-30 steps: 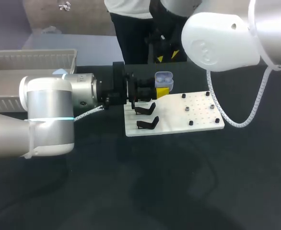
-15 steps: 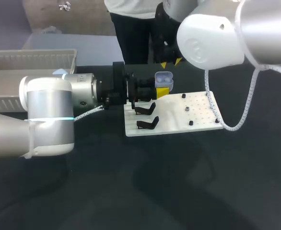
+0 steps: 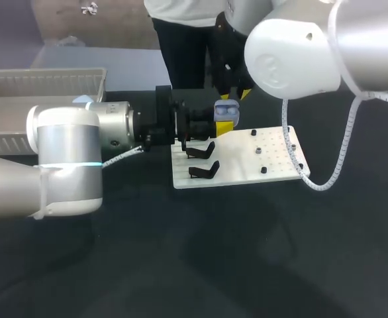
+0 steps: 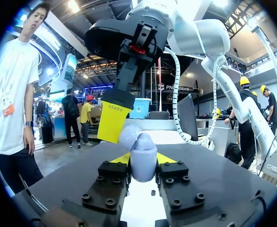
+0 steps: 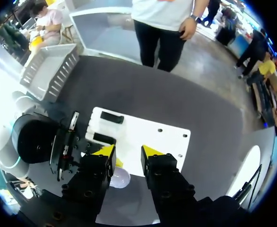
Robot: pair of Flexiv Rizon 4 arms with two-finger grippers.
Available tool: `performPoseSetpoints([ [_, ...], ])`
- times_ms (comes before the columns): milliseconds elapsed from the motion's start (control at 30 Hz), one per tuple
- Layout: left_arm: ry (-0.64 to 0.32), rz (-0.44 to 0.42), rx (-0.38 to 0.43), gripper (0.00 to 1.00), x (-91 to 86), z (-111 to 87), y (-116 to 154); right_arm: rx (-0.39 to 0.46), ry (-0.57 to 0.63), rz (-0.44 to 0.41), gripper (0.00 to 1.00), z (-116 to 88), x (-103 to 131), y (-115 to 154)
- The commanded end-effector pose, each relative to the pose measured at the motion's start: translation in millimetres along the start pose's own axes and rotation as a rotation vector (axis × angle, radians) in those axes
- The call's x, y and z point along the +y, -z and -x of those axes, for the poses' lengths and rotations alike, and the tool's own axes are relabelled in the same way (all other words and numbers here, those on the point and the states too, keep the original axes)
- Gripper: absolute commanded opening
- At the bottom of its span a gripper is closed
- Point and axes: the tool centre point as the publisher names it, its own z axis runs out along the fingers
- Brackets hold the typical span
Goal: Pick up each earbud case from the left stands, insert the matching earbuds, close the lid, and place the case in the box.
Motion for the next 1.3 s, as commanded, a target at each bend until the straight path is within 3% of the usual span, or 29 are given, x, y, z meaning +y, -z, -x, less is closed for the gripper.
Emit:
performPoseSetpoints([
  [33, -0.004, 0.007, -0.004, 0.00, -1.3, -0.5, 0, -0.021, -0.011, 0.008, 0.34, -13, 1, 3],
  [233, -0.004, 0.007, -0.004, 0.00, -1.3, -0.5, 0, -0.020, -0.024, 0.010, 0.34, -16, 2, 2],
  [333, -0.004, 0.007, -0.004, 0.00, -1.3, -0.5, 0, -0.058, -0.041, 0.012, 0.42, -16, -1, 14],
  [367, -0.004, 0.007, -0.004, 0.00, -1.3, -0.5, 0, -0.076, -0.043, 0.019, 0.48, -17, -1, 19],
  [467, -0.021, 0.019, -0.007, 0.00, 3.1, 6.2, 9, -0.128, -0.042, 0.026, 1.00, -19, -5, 36],
  [700, -0.119, 0.086, 0.010, 0.00, 26.3, 39.1, 54, -0.215, -0.055, -0.006, 1.00, -27, -11, 66],
  [933, -0.220, 0.206, 0.074, 0.00, 52.9, 67.0, 119, -0.223, -0.084, -0.026, 1.00, -34, -15, 76],
  [1133, -0.283, 0.342, 0.123, 0.00, 74.6, 77.4, 184, -0.211, -0.081, -0.038, 1.00, -38, -9, 78],
  [1300, -0.290, 0.438, 0.144, 0.00, 90.6, 72.2, 234, -0.196, -0.075, -0.052, 1.00, -40, -1, 80],
])
